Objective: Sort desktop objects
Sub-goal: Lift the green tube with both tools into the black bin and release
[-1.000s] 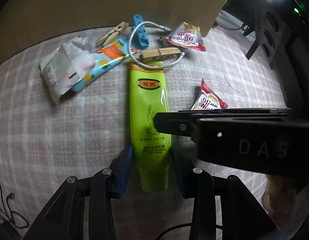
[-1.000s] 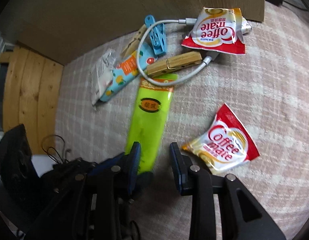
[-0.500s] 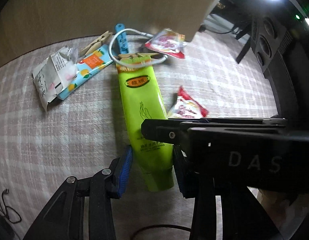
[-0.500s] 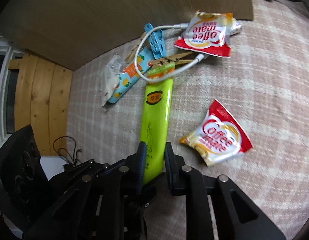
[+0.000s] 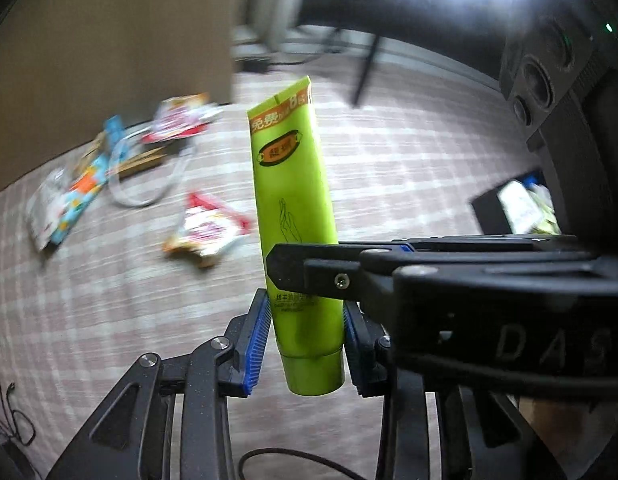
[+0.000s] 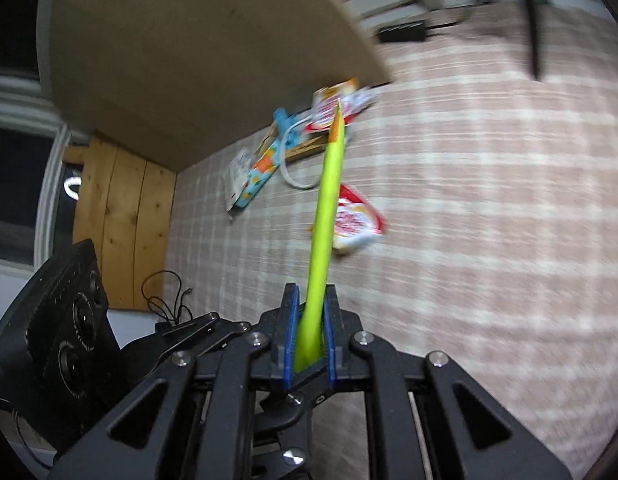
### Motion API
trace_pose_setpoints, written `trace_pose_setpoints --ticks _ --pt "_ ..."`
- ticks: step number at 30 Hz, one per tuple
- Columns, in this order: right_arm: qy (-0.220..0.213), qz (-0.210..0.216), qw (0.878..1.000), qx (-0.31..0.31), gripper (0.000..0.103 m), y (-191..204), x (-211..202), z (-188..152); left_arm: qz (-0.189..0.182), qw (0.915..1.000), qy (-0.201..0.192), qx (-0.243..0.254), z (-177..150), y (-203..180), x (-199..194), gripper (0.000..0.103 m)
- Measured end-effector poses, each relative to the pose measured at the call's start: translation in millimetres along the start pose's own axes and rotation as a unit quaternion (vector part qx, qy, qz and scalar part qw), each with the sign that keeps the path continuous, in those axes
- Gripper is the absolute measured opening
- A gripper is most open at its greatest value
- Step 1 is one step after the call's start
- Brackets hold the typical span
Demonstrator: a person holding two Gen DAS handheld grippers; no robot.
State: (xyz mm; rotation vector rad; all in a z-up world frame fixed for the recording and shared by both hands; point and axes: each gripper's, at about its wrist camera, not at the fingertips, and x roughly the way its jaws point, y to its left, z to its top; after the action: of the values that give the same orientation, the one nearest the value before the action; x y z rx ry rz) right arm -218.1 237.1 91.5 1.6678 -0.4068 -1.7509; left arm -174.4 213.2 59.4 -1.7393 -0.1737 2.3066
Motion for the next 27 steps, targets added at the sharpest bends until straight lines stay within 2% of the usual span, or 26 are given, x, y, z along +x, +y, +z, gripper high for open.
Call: trace_pose_setpoints --ticks 4,8,10,17,21,27 --pt "-0.033 -0.008 0.999 0.024 0.012 -35 -54 -13 -0.017 0.9986 0.000 0.050 12 -60 9 0.032" --pt "-0.076 -0.021 0.996 0.052 0.012 -72 -107 -30 -0.037 0.9937 0.003 0.106 17 -121 9 0.032" --pt "-0.098 -0.024 0.992 0.079 0.012 -100 -138 -42 -0.049 0.9892 0.007 0.138 19 -157 13 0.032" --pt "-0.146 -0.059 0.976 0.147 0.012 -172 -208 -79 -0.086 0.9728 0.031 0.213 17 -255 34 0.032" --pt "-0.159 -0.078 0.967 0.183 0.012 -202 -228 -98 -0.092 0.9672 0.049 0.231 17 -293 52 0.032" --pt "-0.160 -0.081 0.961 0.211 0.012 -239 -250 -112 -0.093 0.9621 0.068 0.247 11 -317 68 0.031"
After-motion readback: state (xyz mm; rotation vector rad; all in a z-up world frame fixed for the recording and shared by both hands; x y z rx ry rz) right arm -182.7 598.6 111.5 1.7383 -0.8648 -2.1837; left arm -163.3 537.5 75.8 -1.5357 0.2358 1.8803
